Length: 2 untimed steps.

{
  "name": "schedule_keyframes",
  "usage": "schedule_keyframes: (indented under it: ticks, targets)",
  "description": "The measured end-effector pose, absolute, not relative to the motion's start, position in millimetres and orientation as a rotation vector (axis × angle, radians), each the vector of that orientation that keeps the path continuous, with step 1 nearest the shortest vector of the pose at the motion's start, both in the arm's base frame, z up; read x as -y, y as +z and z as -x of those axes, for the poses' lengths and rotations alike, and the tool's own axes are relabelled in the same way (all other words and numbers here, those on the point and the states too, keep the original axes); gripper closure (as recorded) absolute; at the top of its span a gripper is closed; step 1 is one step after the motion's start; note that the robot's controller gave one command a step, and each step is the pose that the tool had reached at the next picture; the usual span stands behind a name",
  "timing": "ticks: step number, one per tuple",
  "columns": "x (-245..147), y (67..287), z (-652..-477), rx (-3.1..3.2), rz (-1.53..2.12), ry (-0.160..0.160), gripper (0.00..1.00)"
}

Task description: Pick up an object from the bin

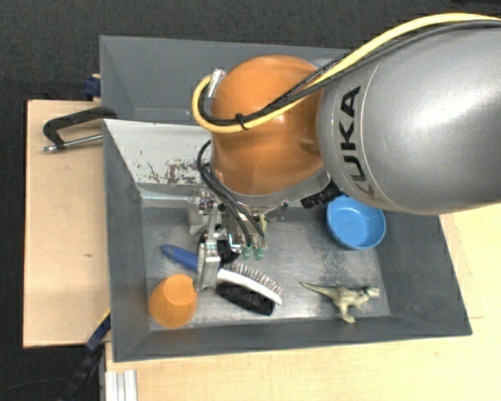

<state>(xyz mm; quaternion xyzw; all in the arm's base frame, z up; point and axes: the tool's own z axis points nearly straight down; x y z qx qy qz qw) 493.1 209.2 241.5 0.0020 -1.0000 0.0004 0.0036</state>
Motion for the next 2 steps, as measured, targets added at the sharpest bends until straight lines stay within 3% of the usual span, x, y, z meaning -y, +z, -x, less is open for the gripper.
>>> schedule_keyframes:
  ticks: [1,2]
  targets:
    - [-130,71,-523.1,3.142,-0.284,-0.01,0.0]
    - [-143,102,-553.2,2.957,-1.082,-0.002,0.0]
